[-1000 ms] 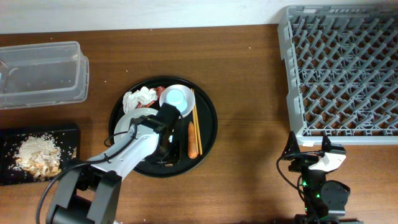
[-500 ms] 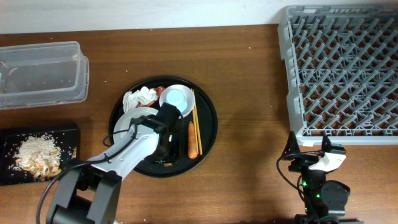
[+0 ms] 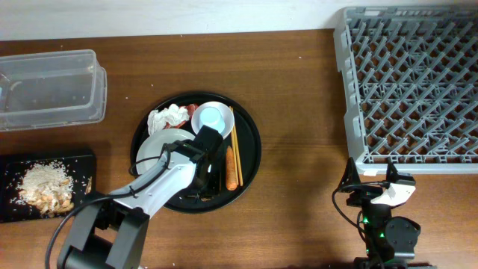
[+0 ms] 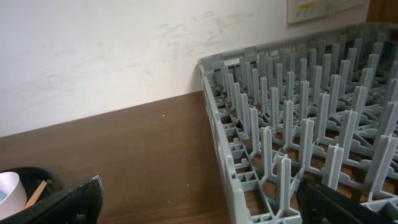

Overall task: Sort waste into correct bins and load items into the dishwasher rack
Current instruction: 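Carry the shell piece left and drop it on the black tray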

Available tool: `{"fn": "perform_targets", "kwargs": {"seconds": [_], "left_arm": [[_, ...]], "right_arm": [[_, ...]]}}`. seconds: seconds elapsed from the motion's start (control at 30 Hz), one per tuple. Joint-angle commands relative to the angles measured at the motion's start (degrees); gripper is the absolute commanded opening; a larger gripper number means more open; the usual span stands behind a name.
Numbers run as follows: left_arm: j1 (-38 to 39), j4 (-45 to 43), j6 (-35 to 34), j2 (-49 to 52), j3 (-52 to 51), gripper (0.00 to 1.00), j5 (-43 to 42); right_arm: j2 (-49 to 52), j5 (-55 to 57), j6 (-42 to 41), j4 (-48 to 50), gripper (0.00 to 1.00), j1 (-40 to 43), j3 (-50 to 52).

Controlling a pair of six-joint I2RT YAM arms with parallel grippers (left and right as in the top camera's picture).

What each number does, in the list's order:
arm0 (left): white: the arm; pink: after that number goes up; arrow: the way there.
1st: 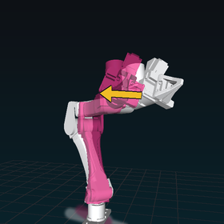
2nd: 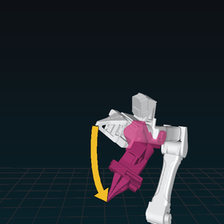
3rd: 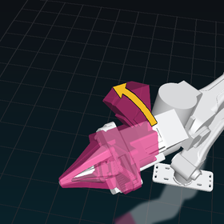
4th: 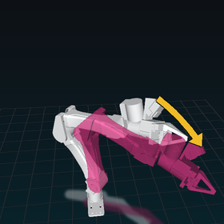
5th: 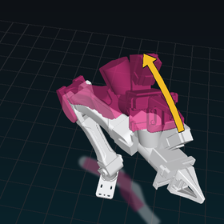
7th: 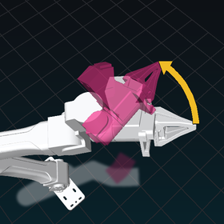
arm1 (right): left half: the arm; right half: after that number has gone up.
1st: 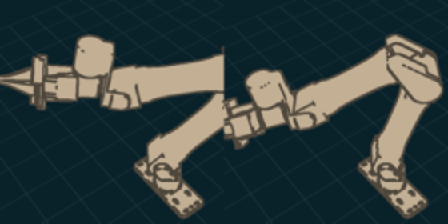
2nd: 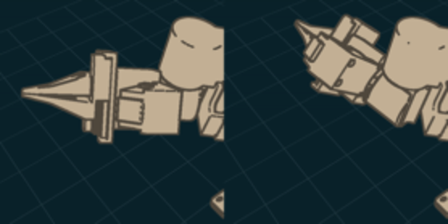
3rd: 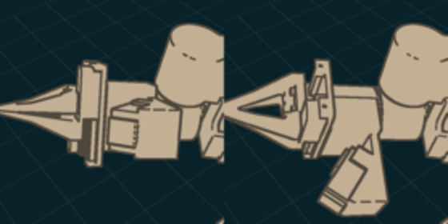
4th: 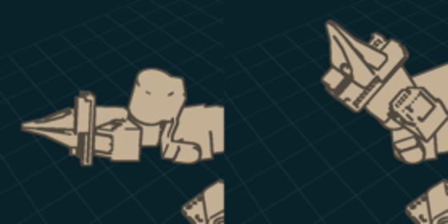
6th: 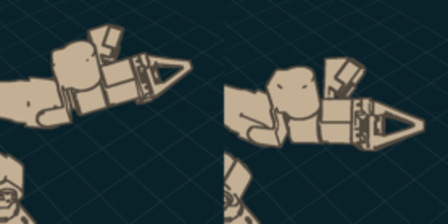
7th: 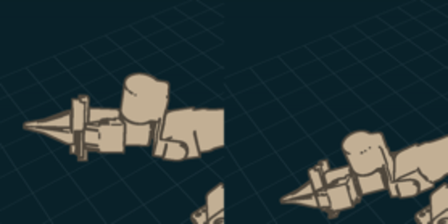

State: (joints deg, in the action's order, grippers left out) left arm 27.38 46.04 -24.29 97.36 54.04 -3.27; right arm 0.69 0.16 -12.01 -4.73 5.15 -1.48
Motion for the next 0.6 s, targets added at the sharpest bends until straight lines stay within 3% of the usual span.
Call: {"fn": "perform_targets", "kwargs": {"seconds": [0.0,0.23,0.3,0.4,0.57], "left_arm": [[0.22,2.45,-0.55,0.26,1.44,0.22,-1.42],[0.20,13.27,-0.50,-2.64,14.91,0.21,-1.73],[-1.29,15.91,0.11,-4.22,20.28,0.21,1.95],[-7.98,20.65,0.11,-5.92,26.58,0.21,8.61],[-27.23,20.48,0.07,-6.49,28.85,0.22,9.73]], "right_arm": [[-0.33,0.48,-0.33,0.07,0.98,-0.37,1.16],[-0.33,0.48,-0.31,0.07,0.98,-0.37,1.16],[-0.33,0.48,-0.31,0.07,0.99,-0.37,1.16],[-0.33,0.48,-0.33,0.07,0.98,-0.37,1.16],[-0.33,0.48,-0.33,0.04,0.98,-0.37,1.16]]}}
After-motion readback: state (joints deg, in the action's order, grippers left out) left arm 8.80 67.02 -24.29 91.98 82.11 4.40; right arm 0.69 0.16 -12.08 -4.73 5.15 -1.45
